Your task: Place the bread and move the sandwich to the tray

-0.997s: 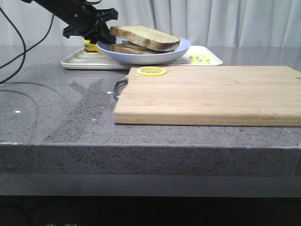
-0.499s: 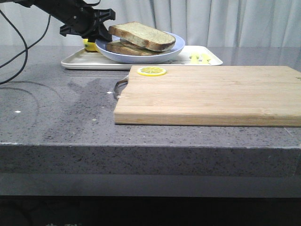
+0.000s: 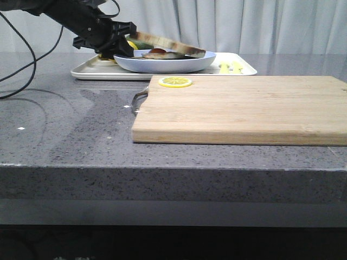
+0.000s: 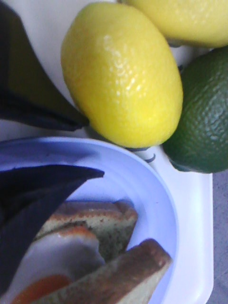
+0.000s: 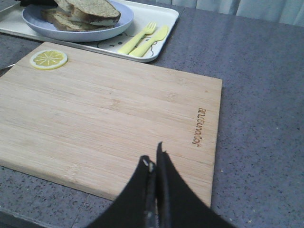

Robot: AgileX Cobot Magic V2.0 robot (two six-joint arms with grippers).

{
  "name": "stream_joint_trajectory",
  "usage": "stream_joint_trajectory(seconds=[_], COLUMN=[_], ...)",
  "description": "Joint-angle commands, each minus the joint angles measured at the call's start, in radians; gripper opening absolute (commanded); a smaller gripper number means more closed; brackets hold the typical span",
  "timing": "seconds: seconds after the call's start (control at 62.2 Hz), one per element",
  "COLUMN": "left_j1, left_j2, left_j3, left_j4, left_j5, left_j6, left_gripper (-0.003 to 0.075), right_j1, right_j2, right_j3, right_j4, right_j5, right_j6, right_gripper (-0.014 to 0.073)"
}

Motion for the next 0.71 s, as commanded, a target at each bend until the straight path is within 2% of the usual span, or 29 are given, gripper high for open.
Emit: stream_joint_trajectory(seconds=[0.0,0.193,0.273,0.386,0.466,0.595,0.692], left_j1=[-0.007,0.013,0.026,0.038,0.047,0.055,0.055], left_j2=[-0.074,-0.078,-0.078,-0.078,-0.078,-0.078,-0.085], left_j3=[-0.048,-0.155,-0.233,-0.303,-0.348,-0.421,-0.435], left_j4=[-0.027,-0.020,-0.014,-0.012,-0.012,-0.012,-0.007], left_j5=[-0.043,0.043,0.109,0.184,0.246,0.351,0.436], left_j6=[0.005,0.005,0.005,0.005,-0.005,-0.054,-0.063], left_gripper=[0.0353,0.0355,0.0326,0.0255,0.0176,-0.0011,-0.0018], right_j1=[-0.004,-0.004,-0.004,-0.004,-0.004,-0.004,-0.004], right_j2=[0.004,0.004,0.004,0.004,0.004,0.004,0.004], right_j3=[-0.025,-0.025,-0.025,-0.025,-0.025,-0.025,-0.025], right_j4=[0.000,0.000,0.000,0.000,0.000,0.000,0.000], right_j5=[-0.085,-0.085,-0.085,-0.085,-0.085,-0.083,-0.072], right_j6=[-0.002,-0.002,-0.002,-0.002,-0.002,-0.002,-0.002], right_gripper=[-0.0110,-0.0110,-0.0110,-0.0110,-0.0110,-0.0110,-0.0110])
